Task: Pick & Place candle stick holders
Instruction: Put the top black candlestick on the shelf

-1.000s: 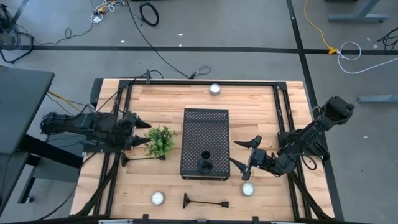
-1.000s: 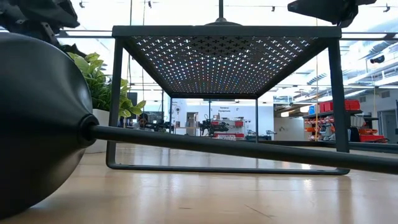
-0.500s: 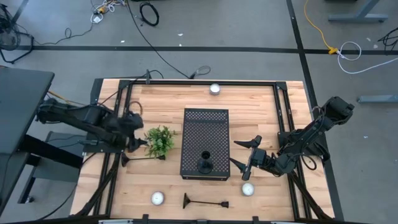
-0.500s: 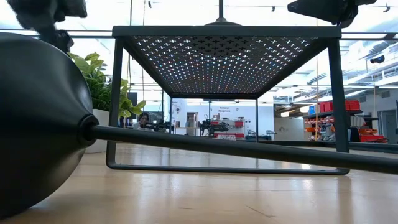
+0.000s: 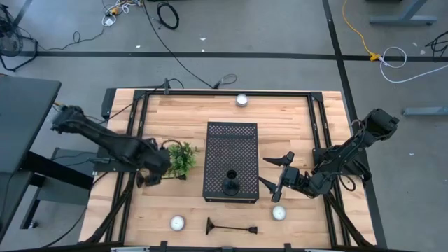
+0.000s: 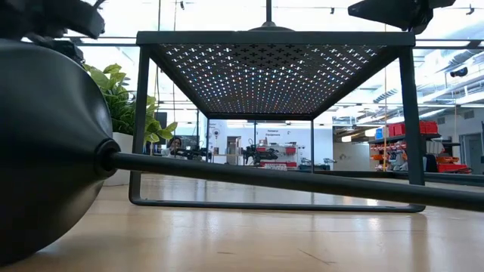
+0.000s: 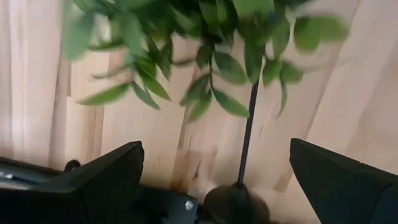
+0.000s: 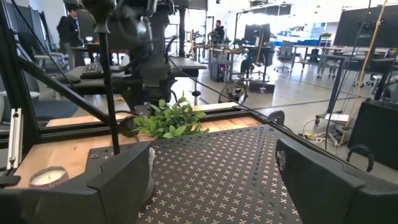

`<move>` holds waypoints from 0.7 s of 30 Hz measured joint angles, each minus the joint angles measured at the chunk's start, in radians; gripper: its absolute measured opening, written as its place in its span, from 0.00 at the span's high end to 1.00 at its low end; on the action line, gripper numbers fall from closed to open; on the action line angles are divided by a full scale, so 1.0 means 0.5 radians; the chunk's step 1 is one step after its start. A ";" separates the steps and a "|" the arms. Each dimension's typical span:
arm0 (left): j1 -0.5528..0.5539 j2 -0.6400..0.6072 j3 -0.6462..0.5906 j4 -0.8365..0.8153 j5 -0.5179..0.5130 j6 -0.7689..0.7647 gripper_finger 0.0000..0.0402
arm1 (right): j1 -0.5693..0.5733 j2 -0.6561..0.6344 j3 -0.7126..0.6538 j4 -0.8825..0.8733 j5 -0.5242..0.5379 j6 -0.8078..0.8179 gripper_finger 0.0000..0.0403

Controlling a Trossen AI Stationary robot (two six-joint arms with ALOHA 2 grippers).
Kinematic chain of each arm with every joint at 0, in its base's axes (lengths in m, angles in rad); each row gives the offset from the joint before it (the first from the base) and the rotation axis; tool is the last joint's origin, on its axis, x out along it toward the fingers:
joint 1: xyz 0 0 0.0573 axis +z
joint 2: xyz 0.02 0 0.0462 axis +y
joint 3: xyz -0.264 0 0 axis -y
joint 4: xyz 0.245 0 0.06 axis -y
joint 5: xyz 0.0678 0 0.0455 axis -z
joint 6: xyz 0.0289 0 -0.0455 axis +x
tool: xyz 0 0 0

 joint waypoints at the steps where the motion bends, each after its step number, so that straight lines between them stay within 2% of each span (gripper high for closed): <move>1: -0.025 0.038 0.000 -0.017 0.000 -0.001 0.01 | 0.000 0.000 0.000 0.000 -0.001 0.001 0.16; 7: -0.144 0.195 -0.001 0.010 0.014 -0.120 0.01 | 0.000 0.000 0.000 -0.001 -0.007 0.008 0.16; 12: -0.192 0.253 -0.022 0.130 0.076 -0.254 0.01 | 0.000 0.000 0.001 -0.003 -0.098 0.002 0.16; 21: -0.210 0.323 -0.187 0.289 0.141 -0.262 0.01 | 0.000 0.000 0.002 -0.007 -0.108 -0.006 0.16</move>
